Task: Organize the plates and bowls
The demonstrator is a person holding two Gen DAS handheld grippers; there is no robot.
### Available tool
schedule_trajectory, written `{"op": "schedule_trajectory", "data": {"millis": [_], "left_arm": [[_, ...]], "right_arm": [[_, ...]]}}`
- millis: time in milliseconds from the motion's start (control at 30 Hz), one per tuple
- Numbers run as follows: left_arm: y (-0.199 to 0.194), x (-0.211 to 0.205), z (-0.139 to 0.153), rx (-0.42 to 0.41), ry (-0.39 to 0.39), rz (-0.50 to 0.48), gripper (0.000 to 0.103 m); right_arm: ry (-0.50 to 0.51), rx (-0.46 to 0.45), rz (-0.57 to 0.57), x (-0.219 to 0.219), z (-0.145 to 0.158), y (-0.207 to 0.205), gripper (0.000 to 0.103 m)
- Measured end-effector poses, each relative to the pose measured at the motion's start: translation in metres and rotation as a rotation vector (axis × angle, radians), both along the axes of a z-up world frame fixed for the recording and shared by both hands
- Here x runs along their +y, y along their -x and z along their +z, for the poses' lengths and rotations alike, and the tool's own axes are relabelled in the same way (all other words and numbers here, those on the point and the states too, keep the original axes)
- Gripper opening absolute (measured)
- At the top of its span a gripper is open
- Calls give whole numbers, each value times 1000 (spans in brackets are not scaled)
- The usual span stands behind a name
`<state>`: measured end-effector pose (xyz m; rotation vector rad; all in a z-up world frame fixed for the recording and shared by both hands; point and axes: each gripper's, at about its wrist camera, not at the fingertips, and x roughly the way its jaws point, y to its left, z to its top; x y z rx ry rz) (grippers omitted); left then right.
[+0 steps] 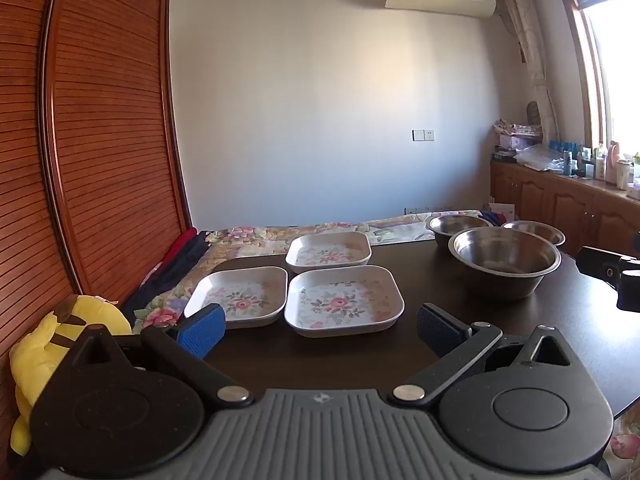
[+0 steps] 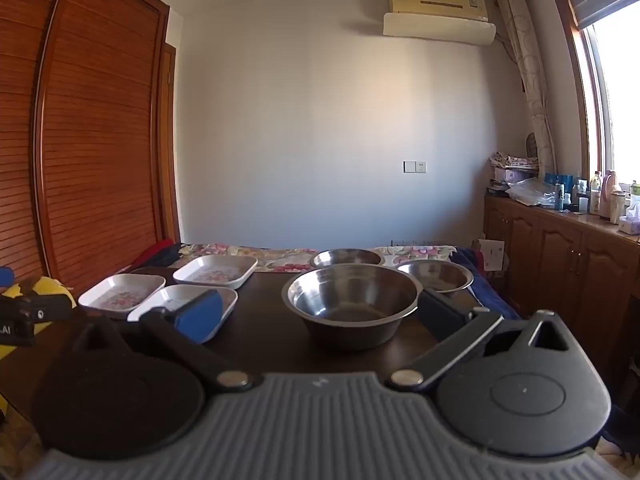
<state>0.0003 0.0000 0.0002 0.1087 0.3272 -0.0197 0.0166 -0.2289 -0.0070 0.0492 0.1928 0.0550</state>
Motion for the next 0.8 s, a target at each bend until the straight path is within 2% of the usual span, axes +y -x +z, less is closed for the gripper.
{"op": "schedule_trajectory", "data": {"millis": [800], "left_arm": [[2, -2, 0, -5, -9, 0, 103]], "right_arm": [[5, -6, -11, -5, -4, 1, 103]]}}
